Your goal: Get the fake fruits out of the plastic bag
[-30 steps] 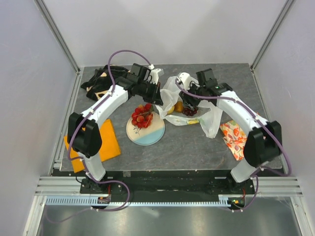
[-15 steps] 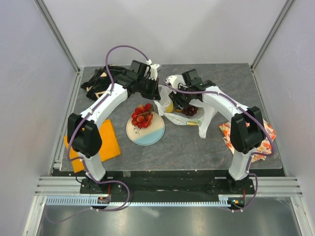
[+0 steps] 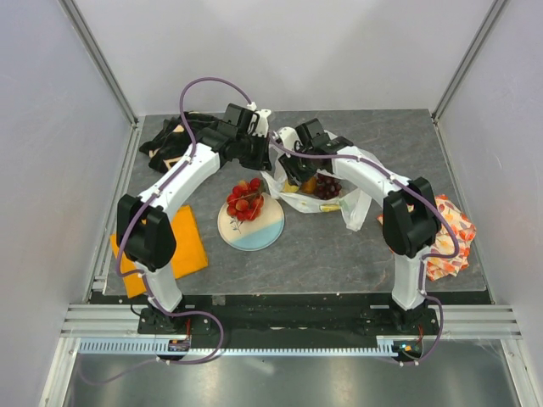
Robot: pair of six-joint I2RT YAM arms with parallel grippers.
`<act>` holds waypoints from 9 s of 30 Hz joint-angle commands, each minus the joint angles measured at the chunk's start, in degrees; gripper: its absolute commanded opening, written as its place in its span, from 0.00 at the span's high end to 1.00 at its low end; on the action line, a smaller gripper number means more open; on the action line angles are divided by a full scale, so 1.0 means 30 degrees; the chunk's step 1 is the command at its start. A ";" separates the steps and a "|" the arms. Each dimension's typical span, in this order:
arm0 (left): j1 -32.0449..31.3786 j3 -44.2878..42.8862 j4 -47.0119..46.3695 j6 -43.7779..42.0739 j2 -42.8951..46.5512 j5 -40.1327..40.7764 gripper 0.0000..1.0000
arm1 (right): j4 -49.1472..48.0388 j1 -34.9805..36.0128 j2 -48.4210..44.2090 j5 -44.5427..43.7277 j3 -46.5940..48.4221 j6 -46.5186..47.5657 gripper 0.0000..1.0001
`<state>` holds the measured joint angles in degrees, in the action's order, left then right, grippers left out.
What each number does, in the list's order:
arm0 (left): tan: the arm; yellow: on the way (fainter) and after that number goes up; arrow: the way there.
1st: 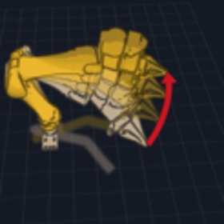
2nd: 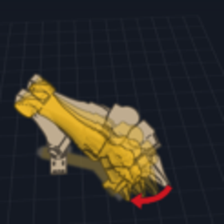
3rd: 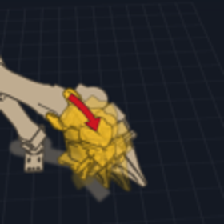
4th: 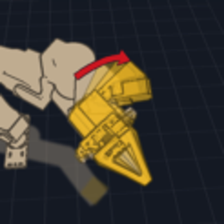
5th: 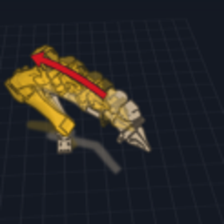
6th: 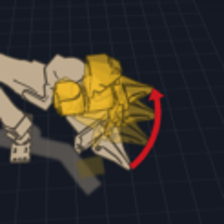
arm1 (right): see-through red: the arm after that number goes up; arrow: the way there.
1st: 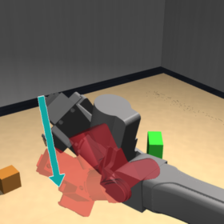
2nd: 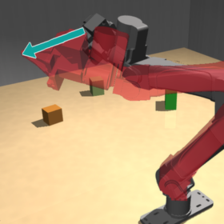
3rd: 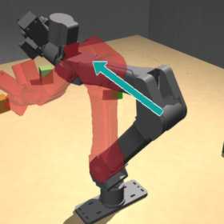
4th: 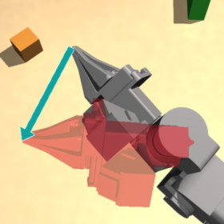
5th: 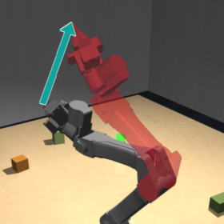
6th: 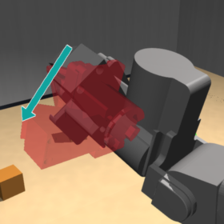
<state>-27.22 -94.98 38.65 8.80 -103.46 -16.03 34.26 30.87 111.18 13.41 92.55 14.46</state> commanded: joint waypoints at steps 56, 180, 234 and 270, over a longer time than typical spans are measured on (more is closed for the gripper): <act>0.0783 -0.2180 -0.0375 -0.3987 0.3841 0.0833 0.18 | 0.1501 0.2160 -0.3608 0.6316 -0.3020 0.1251 0.62; 1.2587 0.7108 0.0358 -0.1118 1.5911 -0.4673 0.03 | 0.1767 0.9631 0.0642 0.2094 0.4014 0.6960 0.73; 1.1628 0.5000 -0.1957 0.2431 1.2517 -0.9511 0.09 | -0.1401 0.3575 -0.6557 0.2062 0.1175 -0.2884 0.26; 0.0462 0.0782 -0.0961 -0.1965 0.2174 -0.5787 0.98 | 0.2115 -0.3552 -0.8283 -0.4676 -0.7532 0.2647 0.51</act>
<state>-25.26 -92.16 37.60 2.81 -98.87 -30.61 38.15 20.38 94.21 2.59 69.69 17.06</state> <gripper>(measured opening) 0.031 0.480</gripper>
